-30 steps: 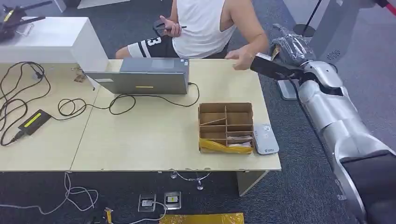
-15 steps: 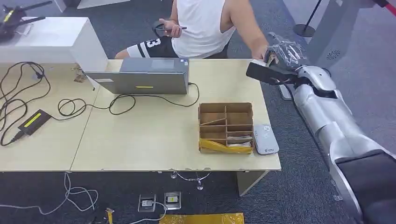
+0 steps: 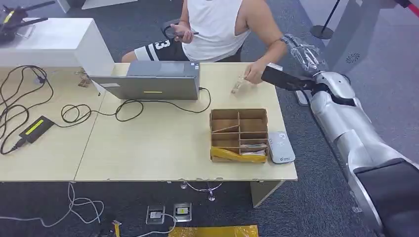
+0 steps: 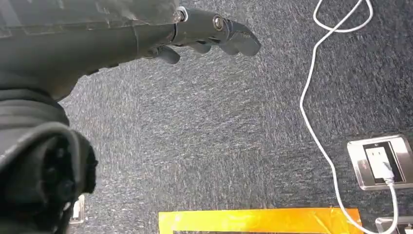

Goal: Pass the card to the sensor for recognition and then transmit it.

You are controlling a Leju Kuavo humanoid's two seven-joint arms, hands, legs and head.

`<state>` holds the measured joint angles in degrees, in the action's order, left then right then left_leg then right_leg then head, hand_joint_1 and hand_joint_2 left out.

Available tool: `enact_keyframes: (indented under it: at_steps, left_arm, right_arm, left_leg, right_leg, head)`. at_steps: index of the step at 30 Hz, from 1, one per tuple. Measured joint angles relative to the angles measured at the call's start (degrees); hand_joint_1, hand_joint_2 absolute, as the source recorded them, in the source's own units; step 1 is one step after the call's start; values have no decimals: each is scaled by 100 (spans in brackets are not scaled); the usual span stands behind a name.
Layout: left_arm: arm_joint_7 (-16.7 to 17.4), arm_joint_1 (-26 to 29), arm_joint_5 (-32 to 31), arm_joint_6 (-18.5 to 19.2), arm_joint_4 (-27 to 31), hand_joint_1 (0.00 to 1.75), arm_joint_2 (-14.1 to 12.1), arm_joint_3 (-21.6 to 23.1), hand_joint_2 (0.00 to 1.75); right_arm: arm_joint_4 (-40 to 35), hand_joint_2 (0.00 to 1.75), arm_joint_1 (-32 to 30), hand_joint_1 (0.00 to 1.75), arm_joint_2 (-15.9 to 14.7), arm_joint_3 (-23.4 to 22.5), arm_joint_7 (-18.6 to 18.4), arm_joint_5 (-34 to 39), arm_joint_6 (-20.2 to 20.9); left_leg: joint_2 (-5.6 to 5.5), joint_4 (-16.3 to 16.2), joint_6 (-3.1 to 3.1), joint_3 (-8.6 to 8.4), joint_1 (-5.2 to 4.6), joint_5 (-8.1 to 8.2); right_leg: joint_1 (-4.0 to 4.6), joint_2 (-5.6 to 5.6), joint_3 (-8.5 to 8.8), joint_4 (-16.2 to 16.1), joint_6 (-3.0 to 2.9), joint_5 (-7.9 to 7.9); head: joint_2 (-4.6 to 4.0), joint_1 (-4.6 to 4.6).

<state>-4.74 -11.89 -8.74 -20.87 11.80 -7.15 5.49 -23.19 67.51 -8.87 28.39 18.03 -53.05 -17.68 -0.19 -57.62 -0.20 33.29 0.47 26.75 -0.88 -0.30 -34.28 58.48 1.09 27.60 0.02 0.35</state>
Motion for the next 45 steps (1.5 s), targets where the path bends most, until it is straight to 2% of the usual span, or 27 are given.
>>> enact_keyframes:
  at_steps: [2, 5, 8, 12, 13, 16, 19, 22, 32, 45]
  left_arm:
    - [0, 6, 53, -41, 0, 0, 0, 2, 0]
    - [-11, 32, 158, -101, 0, 0, 4, 2, 0]
    - [-52, 65, 230, -120, 0, 0, 7, 2, 0]
    - [-87, 130, 335, -135, 0, 0, -9, 2, 0]
    - [-111, 155, 346, -140, 0, 0, -15, 0, 0]
    - [-149, 182, 391, -170, -2, 0, -26, 0, 0]
    - [-173, 233, 433, -197, -2, 0, -44, 0, 0]
    - [-173, 260, 446, -203, -2, 0, -74, 0, 0]
    - [-164, 197, 394, -175, -2, 0, -96, 0, 0]
    - [-122, 184, 442, -190, -2, 0, -96, 0, 0]
  right_arm:
    - [-4, 175, 0, 0, 24, -48, 281, 454, 114]
    - [-112, 175, -45, 0, 87, -265, 906, 1556, 757]
    - [-470, 175, -201, 0, 96, -442, 964, 2355, 1354]
    - [-1193, 175, -670, 0, 90, -590, 511, 3118, 1854]
    - [-1608, 175, -804, 0, 68, -617, 315, 3336, 1963]
    - [-2086, 175, -1080, 0, 24, -656, -61, 3706, 2129]
    - [-2954, 175, -1637, 0, -134, -704, -490, 4088, 2214]
    - [-3659, 175, -2023, 0, -251, -710, -623, 4149, 2229]
    - [-4948, 175, -3019, 0, -492, -689, -990, 3909, 2330]
    - [-5307, 175, -3704, 0, -533, -398, -942, 2474, 2164]
  left_leg:
    - [0, 0, 0, 0, 0, 0]
    - [0, 0, 0, 0, 0, 0]
    - [0, 0, 0, -1, 0, 0]
    - [0, 0, 0, -4, 2, 0]
    - [1, 0, 0, -5, 1, 0]
    - [0, 0, 0, -8, 2, 0]
    - [-2, 0, 0, -11, 3, 1]
    - [7, 1, -2, -8, 0, 4]
    - [6, 1, -2, -19, 3, 4]
    - [6, 2, -2, -18, 3, 4]
  right_leg:
    - [0, 0, 1, 0, 0, 0]
    - [0, 1, 1, 0, 0, 0]
    - [0, 0, 0, 0, 0, 0]
    - [2, 0, 2, 0, 0, 0]
    - [1, 3, 0, 0, 0, 0]
    - [2, 0, 3, -2, -1, 1]
    - [3, -3, 10, -4, -2, 2]
    - [-1, 4, 2, -4, -2, 2]
    - [4, 5, 14, -6, -2, 2]
    - [3, 7, 14, -5, -2, 2]
  head:
    - [0, 0]
    - [0, 2]
    - [0, 0]
    - [0, 2]
    - [0, 0]
    - [-2, -2]
    - [0, 0]
    - [0, 2]
    - [0, 0]
    - [-2, 0]
